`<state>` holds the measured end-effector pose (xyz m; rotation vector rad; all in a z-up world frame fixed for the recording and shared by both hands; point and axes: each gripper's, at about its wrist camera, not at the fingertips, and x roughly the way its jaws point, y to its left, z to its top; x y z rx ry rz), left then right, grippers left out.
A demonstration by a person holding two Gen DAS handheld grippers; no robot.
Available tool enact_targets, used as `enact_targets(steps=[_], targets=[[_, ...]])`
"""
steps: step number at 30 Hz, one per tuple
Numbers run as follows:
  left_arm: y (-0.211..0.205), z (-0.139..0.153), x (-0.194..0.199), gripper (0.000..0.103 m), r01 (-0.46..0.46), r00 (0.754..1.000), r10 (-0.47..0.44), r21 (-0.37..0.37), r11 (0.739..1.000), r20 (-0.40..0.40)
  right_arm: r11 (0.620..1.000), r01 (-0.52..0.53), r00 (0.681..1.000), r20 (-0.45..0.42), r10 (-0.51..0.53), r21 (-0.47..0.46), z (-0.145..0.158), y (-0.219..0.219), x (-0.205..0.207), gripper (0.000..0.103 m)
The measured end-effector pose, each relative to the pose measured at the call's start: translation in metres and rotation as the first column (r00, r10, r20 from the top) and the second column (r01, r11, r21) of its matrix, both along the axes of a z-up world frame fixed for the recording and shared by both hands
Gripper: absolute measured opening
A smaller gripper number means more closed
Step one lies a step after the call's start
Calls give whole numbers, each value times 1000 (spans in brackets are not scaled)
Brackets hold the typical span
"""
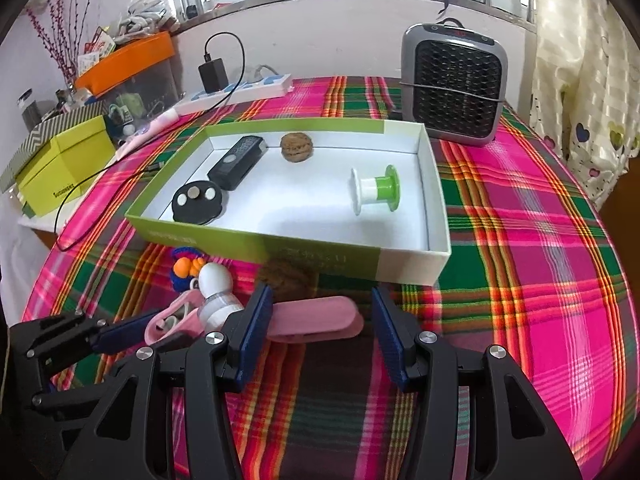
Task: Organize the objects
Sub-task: 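Close the left tool on the pink earphone cable while the right tool grasps the pink oblong case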
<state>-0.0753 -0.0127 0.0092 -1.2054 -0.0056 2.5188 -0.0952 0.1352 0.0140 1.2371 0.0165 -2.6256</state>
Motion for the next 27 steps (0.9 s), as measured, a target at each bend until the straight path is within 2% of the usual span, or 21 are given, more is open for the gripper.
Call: enact_targets(steps=[10,27], targets=[[-4,0,0,23,0,1000,-1,26,1000,6,999,13,1000,14,-14,50,-2,8,10,52],[-4,0,-1,23,1,1000,-1,17,1000,4,992,87,996,21,-89,86,-1,45,27,52]])
